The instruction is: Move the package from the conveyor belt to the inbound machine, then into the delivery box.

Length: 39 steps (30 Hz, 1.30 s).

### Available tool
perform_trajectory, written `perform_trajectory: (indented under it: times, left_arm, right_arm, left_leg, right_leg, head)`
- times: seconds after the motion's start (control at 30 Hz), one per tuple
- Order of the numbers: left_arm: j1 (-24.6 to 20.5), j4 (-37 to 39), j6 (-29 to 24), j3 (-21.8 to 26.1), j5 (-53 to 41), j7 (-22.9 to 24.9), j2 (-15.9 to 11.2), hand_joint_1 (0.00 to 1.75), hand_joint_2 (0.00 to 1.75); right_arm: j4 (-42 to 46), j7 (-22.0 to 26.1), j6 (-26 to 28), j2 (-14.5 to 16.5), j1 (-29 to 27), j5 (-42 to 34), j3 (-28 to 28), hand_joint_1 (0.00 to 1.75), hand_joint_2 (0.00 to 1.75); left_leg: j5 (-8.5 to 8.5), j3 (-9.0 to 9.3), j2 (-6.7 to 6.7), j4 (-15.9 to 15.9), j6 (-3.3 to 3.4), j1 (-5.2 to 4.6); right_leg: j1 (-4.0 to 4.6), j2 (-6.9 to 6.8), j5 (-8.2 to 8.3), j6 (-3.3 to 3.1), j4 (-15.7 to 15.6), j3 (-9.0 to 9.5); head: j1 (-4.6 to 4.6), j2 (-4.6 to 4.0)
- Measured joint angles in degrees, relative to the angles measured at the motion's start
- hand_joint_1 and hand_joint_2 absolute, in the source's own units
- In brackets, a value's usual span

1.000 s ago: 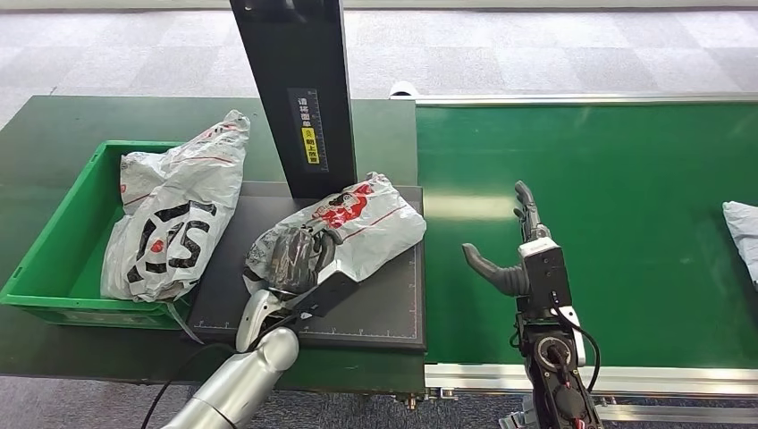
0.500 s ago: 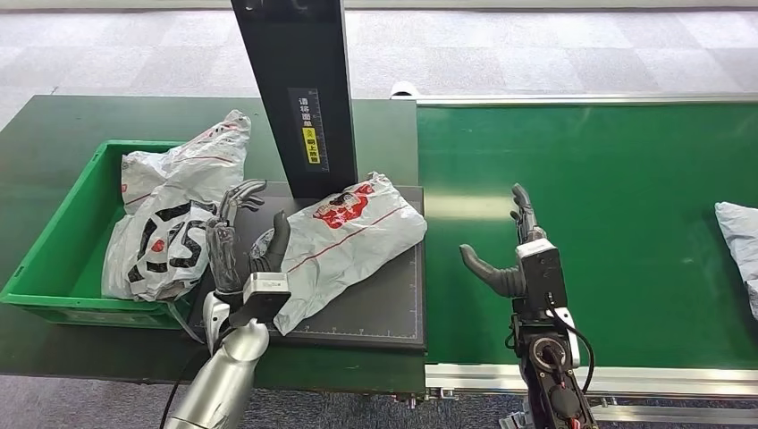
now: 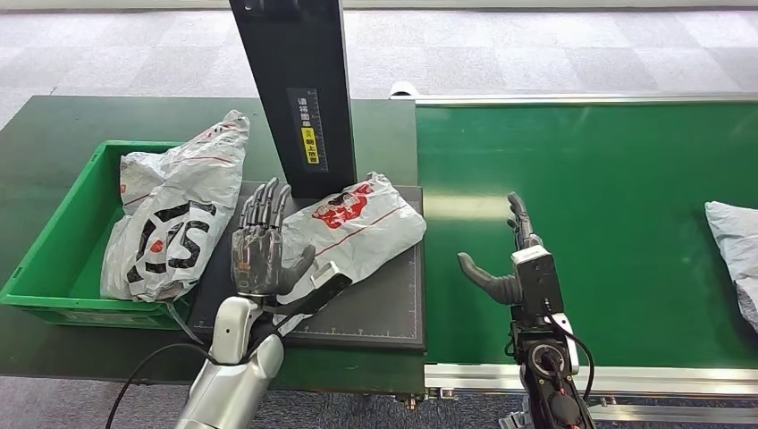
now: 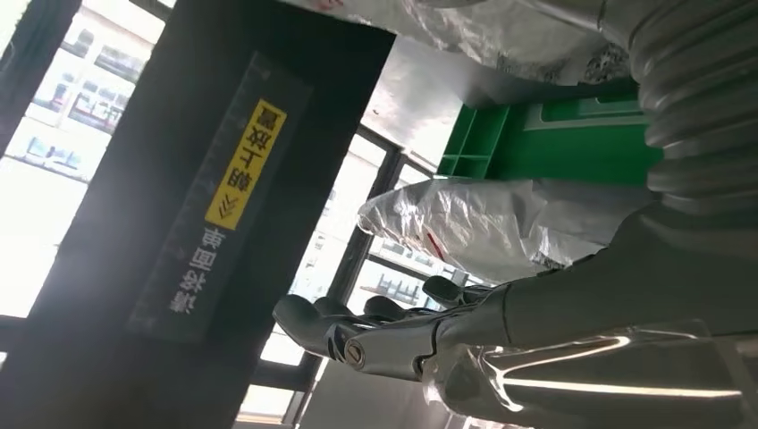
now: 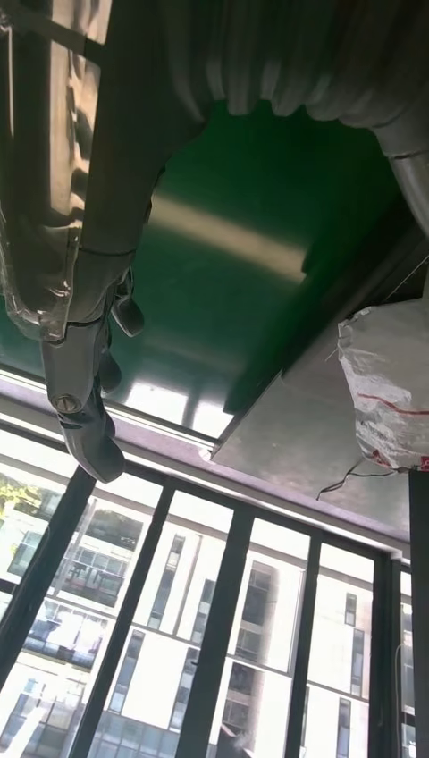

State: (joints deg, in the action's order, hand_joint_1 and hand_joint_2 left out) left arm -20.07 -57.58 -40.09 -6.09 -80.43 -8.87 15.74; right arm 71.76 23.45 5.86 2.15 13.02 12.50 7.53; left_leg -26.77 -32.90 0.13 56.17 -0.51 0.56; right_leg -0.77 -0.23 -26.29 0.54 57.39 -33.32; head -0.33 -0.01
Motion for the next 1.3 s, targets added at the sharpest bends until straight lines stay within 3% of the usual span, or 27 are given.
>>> perform_trajectory:
  times: [0.23, 0.37, 0.5, 0.7, 0.97, 1.0, 1.1, 1.13, 1.2, 1.3]
  left_arm:
    - [-0.4, 2.5, 0.2, -1.7, -0.5, 2.0, -1.0, 0.00, 1.75]
    - [-0.9, 5.1, 4.8, -4.8, -0.9, 8.2, -2.2, 0.00, 0.00]
    - [-0.5, 6.2, 14.0, -7.3, 4.9, 12.4, -3.1, 0.00, 0.00]
    - [0.0, 6.4, 23.6, -9.7, 8.4, 16.0, -4.3, 0.00, 0.00]
    - [-0.3, 7.0, 27.2, -11.8, 9.4, 16.1, -5.5, 0.00, 0.00]
    - [-0.3, 7.1, 27.3, -12.0, 9.3, 16.5, -5.6, 0.12, 0.00]
    - [-0.6, 7.2, 27.3, -12.5, 8.8, 18.0, -5.8, 1.38, 0.00]
    - [-0.7, 7.2, 27.0, -12.6, 8.8, 18.3, -5.8, 1.70, 0.00]
    - [-0.9, 7.3, 25.7, -12.7, 9.0, 18.1, -6.0, 1.75, 0.00]
    - [-1.2, 7.3, 22.4, -12.8, 9.2, 17.3, -6.1, 1.75, 1.31]
  right_arm:
    - [0.0, -0.2, -0.2, -0.1, 0.0, 0.3, 0.1, 0.00, 1.75]
    - [0.1, -0.6, -1.5, -0.1, 0.0, 1.4, 0.1, 0.00, 1.75]
    - [0.1, -0.9, -2.6, 0.0, 0.0, 2.7, 0.1, 0.00, 1.75]
    - [0.1, -1.3, -3.4, 0.4, -0.1, 4.2, 0.1, 0.00, 1.75]
    - [0.1, -1.4, -3.8, 0.6, 0.0, 4.6, 0.1, 0.00, 1.75]
    - [0.1, -1.4, -3.9, 0.7, 0.0, 4.7, 0.1, 0.00, 1.75]
    - [0.1, -1.7, -4.1, 0.8, 0.1, 5.0, 0.1, 0.00, 1.75]
    - [0.1, -1.8, -4.2, 0.8, 0.1, 5.2, 0.1, 0.00, 1.75]
    - [0.1, -2.0, -4.2, 0.9, 0.2, 5.3, 0.1, 0.00, 1.75]
    - [0.1, -2.2, -4.2, 0.9, 0.5, 5.4, 0.1, 0.00, 1.75]
  left_leg:
    - [0.00, -0.01, 0.00, 0.0, 0.00, 0.00]
    - [0.00, 0.00, 0.01, 0.0, 0.00, 0.00]
    - [0.00, -0.01, 0.01, 0.0, 0.00, 0.00]
    - [-0.01, -0.02, -0.01, 0.0, 0.00, 0.00]
    - [0.00, 0.07, -0.02, 0.0, 0.00, 0.00]
    - [0.00, 0.08, -0.02, 0.0, 0.00, 0.00]
    - [0.00, 0.09, -0.02, 0.0, 0.00, 0.00]
    - [0.00, 0.09, -0.01, 0.0, 0.00, 0.00]
    - [0.00, 0.09, -0.01, 0.0, 0.00, 0.00]
    - [0.00, 0.09, -0.01, 0.0, 0.00, 0.00]
  right_leg:
    - [0.00, 0.00, 0.00, 0.00, 0.0, 0.00]
    - [0.00, 0.00, 0.00, 0.00, 0.0, 0.00]
    - [0.00, 0.00, 0.00, 0.00, 0.0, 0.00]
    - [0.00, 0.00, -0.01, 0.00, 0.0, 0.00]
    - [0.00, -0.01, 0.00, 0.00, 0.0, 0.10]
    - [0.00, -0.01, 0.00, 0.00, 0.0, 0.11]
    - [0.00, -0.01, 0.00, 0.00, 0.0, 0.12]
    - [0.00, -0.01, 0.00, 0.00, 0.0, 0.12]
    - [0.00, -0.01, 0.00, 0.00, 0.0, 0.12]
    - [0.00, -0.01, 0.00, 0.00, 0.0, 0.12]
  head:
    - [0.01, 0.01]
    - [0.00, 0.01]
    - [0.01, 0.00]
    - [0.00, 0.00]
    - [0.00, 0.00]
    - [0.00, 0.00]
    - [0.01, 0.01]
    - [0.02, 0.01]
    - [0.01, 0.01]
    - [0.01, -0.01]
